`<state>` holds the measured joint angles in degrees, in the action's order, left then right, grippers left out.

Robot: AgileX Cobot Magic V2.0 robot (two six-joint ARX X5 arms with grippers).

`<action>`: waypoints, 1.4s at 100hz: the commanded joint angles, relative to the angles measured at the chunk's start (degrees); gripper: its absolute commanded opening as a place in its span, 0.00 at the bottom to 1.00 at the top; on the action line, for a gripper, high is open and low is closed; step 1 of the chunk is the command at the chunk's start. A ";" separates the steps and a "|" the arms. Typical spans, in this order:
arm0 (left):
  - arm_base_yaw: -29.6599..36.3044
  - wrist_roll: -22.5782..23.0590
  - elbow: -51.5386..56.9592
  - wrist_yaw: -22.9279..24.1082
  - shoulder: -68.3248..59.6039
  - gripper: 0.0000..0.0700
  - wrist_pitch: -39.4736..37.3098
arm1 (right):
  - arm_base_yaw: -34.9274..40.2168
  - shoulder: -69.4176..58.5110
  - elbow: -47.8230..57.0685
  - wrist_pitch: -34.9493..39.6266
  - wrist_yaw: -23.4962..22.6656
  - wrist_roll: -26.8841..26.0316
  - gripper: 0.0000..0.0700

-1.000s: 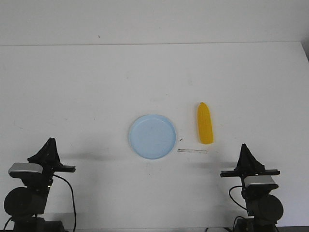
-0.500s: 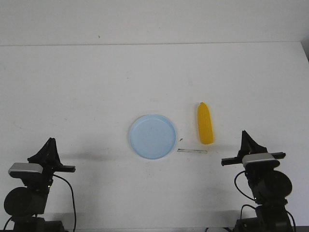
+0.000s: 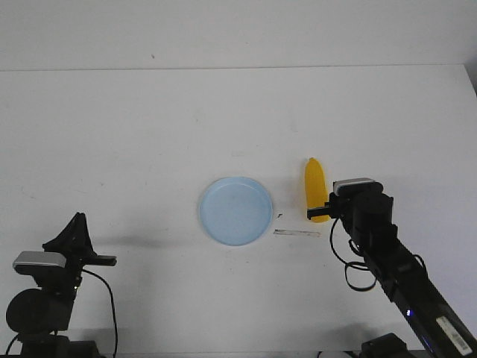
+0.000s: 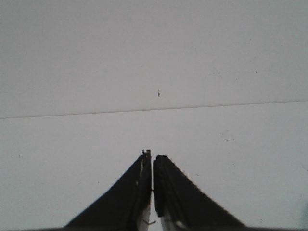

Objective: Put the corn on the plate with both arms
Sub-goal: 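Move the right gripper over the yellow corn cob, then lower the right gripper and close it around the corn cob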

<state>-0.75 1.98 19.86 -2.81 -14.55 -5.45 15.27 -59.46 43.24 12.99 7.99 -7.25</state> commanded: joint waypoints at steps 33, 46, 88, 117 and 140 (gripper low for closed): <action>-0.13 0.13 0.35 0.09 0.07 0.00 -0.57 | 0.52 -21.90 25.88 25.24 2.49 -8.46 0.01; -0.13 0.13 0.35 0.09 0.07 0.00 -0.57 | 0.52 -28.17 32.70 30.99 -3.13 -9.42 0.01; -0.13 0.13 0.35 0.09 0.07 0.00 -0.57 | 0.46 -37.64 37.73 34.58 -3.93 -11.17 0.71; -0.13 0.13 0.35 0.09 0.07 0.00 -0.57 | 0.28 -40.00 37.73 33.73 -3.93 -10.93 0.73; -0.13 0.13 0.35 0.07 0.07 0.00 -0.57 | -0.52 -42.23 37.68 33.59 -3.93 -10.82 0.72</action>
<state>-0.75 1.98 19.86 -2.81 -14.55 -5.45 14.87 -99.46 79.72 47.03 4.05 -17.85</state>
